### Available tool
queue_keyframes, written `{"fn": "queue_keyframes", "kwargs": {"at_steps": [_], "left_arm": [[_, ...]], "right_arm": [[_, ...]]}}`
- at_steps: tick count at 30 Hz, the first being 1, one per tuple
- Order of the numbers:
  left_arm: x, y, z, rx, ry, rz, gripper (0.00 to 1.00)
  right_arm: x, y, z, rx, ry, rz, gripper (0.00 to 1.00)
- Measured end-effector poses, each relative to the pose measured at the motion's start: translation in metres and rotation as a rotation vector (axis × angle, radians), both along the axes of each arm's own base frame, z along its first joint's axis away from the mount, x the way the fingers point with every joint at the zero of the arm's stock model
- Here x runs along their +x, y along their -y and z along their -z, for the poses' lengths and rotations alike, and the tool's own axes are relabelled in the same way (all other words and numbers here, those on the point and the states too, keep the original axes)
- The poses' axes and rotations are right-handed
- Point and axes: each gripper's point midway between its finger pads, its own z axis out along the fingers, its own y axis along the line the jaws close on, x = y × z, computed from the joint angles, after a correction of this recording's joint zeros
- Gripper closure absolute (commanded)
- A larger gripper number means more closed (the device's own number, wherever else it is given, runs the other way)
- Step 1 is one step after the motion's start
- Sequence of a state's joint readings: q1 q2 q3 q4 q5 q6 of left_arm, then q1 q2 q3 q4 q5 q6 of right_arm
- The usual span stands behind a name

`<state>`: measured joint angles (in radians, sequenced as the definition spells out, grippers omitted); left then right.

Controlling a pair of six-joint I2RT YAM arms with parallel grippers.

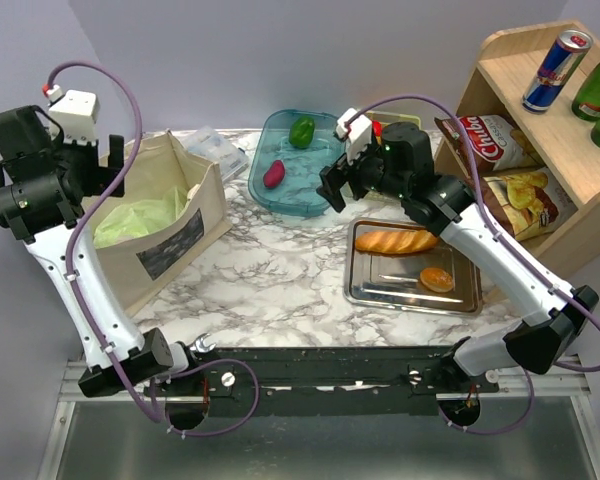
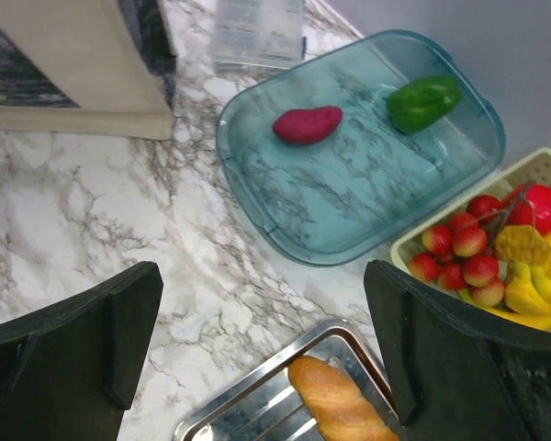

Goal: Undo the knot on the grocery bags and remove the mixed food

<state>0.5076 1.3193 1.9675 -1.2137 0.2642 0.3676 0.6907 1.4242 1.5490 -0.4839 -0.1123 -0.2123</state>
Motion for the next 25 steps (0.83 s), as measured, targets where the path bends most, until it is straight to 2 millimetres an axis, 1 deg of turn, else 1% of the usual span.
{"fn": "queue_keyframes", "kwargs": {"at_steps": [5, 6, 8, 10, 13, 14, 15, 18, 21, 23, 25], "left_arm": [[0.017, 0.045, -0.027, 0.024, 0.067, 0.145, 0.02], [0.022, 0.058, -0.032, 0.023, 0.076, 0.189, 0.02], [0.031, 0.081, -0.039, 0.019, 0.09, 0.268, 0.02], [0.038, 0.104, -0.04, 0.002, 0.085, 0.343, 0.02], [0.045, 0.14, -0.03, -0.045, 0.046, 0.45, 0.02], [0.046, 0.148, -0.026, -0.056, 0.033, 0.473, 0.02], [0.048, 0.161, -0.019, -0.068, 0.017, 0.509, 0.02], [0.043, 0.183, 0.003, -0.095, -0.042, 0.565, 0.02], [0.037, 0.197, 0.025, -0.121, -0.102, 0.585, 0.02], [0.035, 0.2, 0.032, -0.137, -0.124, 0.58, 0.02], [0.032, 0.2, 0.033, -0.149, -0.122, 0.57, 0.02]], "right_arm": [[0.019, 0.027, -0.006, 0.039, -0.014, 0.095, 0.0], [0.021, 0.033, -0.009, 0.048, -0.013, 0.112, 0.0], [0.022, 0.043, -0.017, 0.071, -0.004, 0.139, 0.0], [0.018, 0.055, -0.026, 0.102, 0.014, 0.162, 0.0], [0.008, 0.074, -0.036, 0.136, 0.036, 0.195, 0.0], [0.004, 0.08, -0.038, 0.147, 0.04, 0.206, 0.0], [0.002, 0.085, -0.039, 0.155, 0.044, 0.214, 0.0], [-0.008, 0.097, -0.034, 0.17, 0.046, 0.235, 0.0], [-0.014, 0.103, -0.023, 0.174, 0.027, 0.24, 0.0], [-0.016, 0.104, -0.016, 0.17, 0.012, 0.236, 0.0], [-0.017, 0.103, -0.008, 0.164, -0.006, 0.229, 0.0]]}}
